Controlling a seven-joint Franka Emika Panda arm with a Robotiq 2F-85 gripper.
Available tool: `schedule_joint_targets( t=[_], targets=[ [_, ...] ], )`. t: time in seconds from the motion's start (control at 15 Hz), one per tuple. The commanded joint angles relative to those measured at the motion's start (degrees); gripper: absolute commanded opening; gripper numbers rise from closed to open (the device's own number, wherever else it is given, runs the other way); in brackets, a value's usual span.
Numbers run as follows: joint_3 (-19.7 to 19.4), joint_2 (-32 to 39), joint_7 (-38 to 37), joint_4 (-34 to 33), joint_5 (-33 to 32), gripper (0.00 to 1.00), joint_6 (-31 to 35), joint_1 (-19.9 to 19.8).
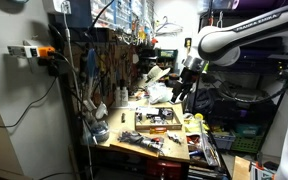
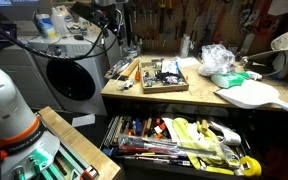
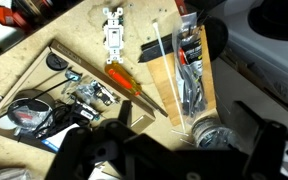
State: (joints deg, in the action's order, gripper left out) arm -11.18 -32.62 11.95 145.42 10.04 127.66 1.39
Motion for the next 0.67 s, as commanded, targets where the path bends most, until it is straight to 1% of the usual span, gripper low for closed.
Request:
schedule_joint_targets(
  t=[0.0,0.13,0.33,0.47,0.6],
  targets=[
    [3.3,13.6,-5.5,-9.1,1.5,1.0,1.5,0.4],
    [6.0,19.8,-10.4,-12.9,0.1,1.0,4.2,-0.5],
    [8.4,30.1,-15.3,-19.8,-1.8,1.0,8.3,-0.8],
    [9.8,36.1,-19.7,-23.7,-6.1,1.0,12.1,-0.9],
    [9.9,41.7,-25.9,-27.9,-12.6,1.0,15.9,-0.3]
  ],
)
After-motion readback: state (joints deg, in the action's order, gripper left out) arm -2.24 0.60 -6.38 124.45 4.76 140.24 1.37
